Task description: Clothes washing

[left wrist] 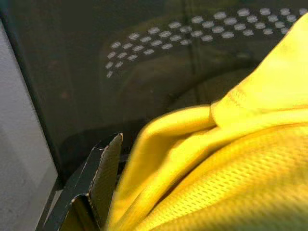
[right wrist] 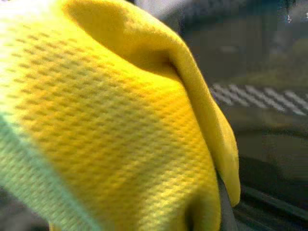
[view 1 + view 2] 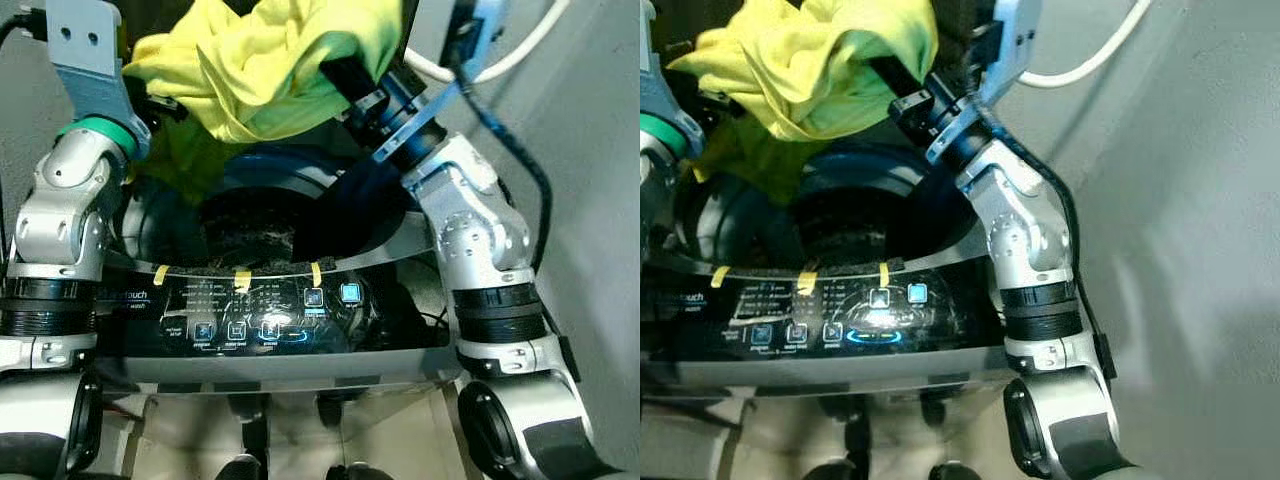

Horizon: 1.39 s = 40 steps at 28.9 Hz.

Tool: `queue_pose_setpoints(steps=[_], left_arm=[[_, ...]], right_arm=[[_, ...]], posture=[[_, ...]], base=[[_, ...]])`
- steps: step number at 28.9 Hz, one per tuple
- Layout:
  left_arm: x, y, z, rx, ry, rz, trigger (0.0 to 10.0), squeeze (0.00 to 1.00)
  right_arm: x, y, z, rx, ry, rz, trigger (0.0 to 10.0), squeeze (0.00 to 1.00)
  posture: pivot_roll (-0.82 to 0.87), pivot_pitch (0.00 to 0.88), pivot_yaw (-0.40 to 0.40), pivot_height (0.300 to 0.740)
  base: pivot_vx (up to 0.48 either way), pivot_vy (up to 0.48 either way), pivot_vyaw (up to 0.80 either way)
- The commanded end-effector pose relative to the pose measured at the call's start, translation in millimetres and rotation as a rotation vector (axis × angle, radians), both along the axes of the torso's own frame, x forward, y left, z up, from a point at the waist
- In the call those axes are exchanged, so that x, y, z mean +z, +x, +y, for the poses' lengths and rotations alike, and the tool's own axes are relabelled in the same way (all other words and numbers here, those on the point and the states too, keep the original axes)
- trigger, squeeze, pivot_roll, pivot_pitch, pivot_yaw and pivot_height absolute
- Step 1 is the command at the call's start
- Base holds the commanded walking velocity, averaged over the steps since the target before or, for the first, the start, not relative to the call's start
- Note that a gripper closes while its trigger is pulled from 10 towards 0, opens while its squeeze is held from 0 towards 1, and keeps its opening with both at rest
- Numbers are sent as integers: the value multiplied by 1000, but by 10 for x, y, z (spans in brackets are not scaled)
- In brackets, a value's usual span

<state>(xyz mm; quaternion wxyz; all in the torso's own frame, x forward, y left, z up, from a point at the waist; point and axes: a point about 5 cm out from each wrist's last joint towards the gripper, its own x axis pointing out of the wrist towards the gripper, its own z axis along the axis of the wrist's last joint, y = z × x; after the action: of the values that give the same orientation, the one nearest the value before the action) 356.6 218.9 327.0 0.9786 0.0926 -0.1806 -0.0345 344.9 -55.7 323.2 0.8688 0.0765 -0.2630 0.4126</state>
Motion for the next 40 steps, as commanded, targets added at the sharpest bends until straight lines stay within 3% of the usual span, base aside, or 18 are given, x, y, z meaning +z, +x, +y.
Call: queue_pose_setpoints(steps=[1, 2, 3, 4, 6, 8, 9, 13, 16, 17, 18, 40], left_arm=[[-82, -35, -34, -102, 33, 85, 10000, 0], [-209, -78, -146, -231, 55, 173, 10000, 0], [-348, -226, -403, -424, 24, 232, 10000, 0], [-348, -226, -403, -424, 24, 232, 10000, 0], [-439, -491, -720, -640, 11, 232, 10000, 0], [-514, -789, -980, -753, 95, 193, 10000, 0], [-546, -880, -1045, -773, 126, 183, 10000, 0], [-582, -961, -1103, -726, 192, 137, 10000, 0], [-514, -973, -1064, -546, 157, 47, 10000, 0], [-514, -973, -1064, -546, 157, 47, 10000, 0], [-493, -978, -1045, -504, 140, 27, 10000, 0], [-521, -1067, -1002, -404, 116, 25, 10000, 0]], right_arm=[[-87, 36, 128, -58, -100, -26, 10000, 0], [-142, 48, 238, -78, -161, -39, 10000, 0], [-195, 44, 358, -71, -210, -35, 10000, 0], [-195, 44, 358, -71, -210, -35, 10000, 0], [-241, 24, 462, -51, -249, -23, 10000, 0], [-274, 1, 491, -14, -271, -17, 10000, 0], [-283, -7, 493, -2, -274, -17, 10000, 0], [-297, -6, 477, 4, -276, -19, 10000, 0], [-305, -4, 495, 53, -261, -21, 10000, 0], [-305, -4, 495, 53, -261, -21, 10000, 0], [-299, -17, 511, 84, -254, -28, 10000, 1000], [-335, -185, 602, 304, -381, -104, 10000, 1000]], posture=[[48, 89, 9, 740], [48, 89, 9, 740], [53, 94, 6, 740], [53, 94, 6, 740], [55, 97, 2, 740], [49, 97, -1, 740], [49, 98, -2, 740], [48, 100, -7, 740], [58, 101, -10, 740], [58, 101, -10, 740], [62, 99, -11, 740], [62, 102, -14, 740]], base=[[0, 0, 0], [0, 0, 0], [0, 0, 0], [0, 0, 0], [0, 0, 0], [0, 0, 0], [0, 0, 0], [0, 0, 0], [0, 0, 0], [0, 0, 0], [0, 0, 0], [0, 0, 0]])
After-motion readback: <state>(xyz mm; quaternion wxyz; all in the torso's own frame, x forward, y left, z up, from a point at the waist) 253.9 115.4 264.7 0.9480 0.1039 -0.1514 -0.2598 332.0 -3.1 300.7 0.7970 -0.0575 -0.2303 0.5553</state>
